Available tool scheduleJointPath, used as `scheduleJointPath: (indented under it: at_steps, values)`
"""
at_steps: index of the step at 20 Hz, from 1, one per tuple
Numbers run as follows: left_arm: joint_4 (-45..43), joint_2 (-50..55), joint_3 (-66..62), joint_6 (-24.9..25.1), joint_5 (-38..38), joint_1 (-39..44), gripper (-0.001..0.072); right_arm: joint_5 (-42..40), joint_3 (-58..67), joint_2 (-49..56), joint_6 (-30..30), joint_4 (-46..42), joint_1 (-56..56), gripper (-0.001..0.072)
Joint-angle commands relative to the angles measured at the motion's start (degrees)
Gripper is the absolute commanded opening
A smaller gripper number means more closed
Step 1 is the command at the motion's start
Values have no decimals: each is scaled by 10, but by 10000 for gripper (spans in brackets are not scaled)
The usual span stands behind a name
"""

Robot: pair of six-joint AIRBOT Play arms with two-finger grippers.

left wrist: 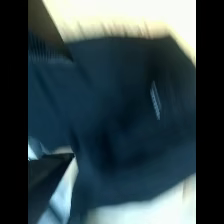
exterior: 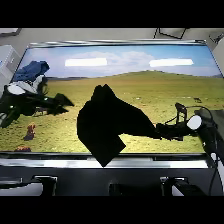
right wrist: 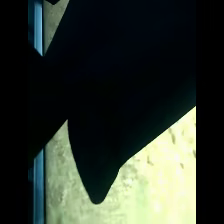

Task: Fold the clothes and pants, and hang the long-sleeved shirts on hangers.

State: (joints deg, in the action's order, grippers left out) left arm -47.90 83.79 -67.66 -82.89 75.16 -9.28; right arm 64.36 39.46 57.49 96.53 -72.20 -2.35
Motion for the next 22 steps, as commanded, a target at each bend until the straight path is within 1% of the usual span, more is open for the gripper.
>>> scheduleJointPath:
  at_steps: [1, 3, 6, 8, 10, 12, 13, 14, 15, 17, 19, 20, 22]
  values:
    - [-162, -50, 60, -54, 50, -64, 509, 2, -2, 0, 1, 2, 1, 45]
    - [-84, -48, 157, -16, 11, -40, 508, -3, -2, 1, 2, 2, 0, 46]
    - [25, -41, 268, 30, -93, 27, 503, 2, -2, 1, 2, 2, 1, 46]
    - [52, -41, 291, 32, -139, 75, 494, 7, -2, 1, 2, 2, 0, 46]
    - [70, -40, 291, 28, -170, 114, 489, 6, -2, 1, 2, 2, 0, 46]
    - [84, -40, 291, 4, -207, 142, 426, 7, -2, 1, 2, 3, 1, 46]
    - [98, -40, 291, -2, -218, 151, 412, 9, -2, 1, 2, 5, 0, 46]
    - [122, -40, 289, 1, -221, 157, 238, 10, -2, 0, 2, 10, 0, 46]
    - [147, -42, 282, 24, -212, 158, 44, 5, -1, 0, 1, 14, 0, 46]
    - [170, -67, 233, 94, -191, 151, 36, 11, 29, -3, -17, 3, 0, 45]
    - [168, -137, 136, 146, -193, 125, 36, 24, 116, -14, -45, -49, 0, 45]
    - [166, -173, 71, 155, -196, 103, 36, 25, 182, -24, -44, -94, 0, 45]
    - [166, -235, -92, 146, -217, 43, 36, 20, 338, -44, -44, -174, 0, 45]
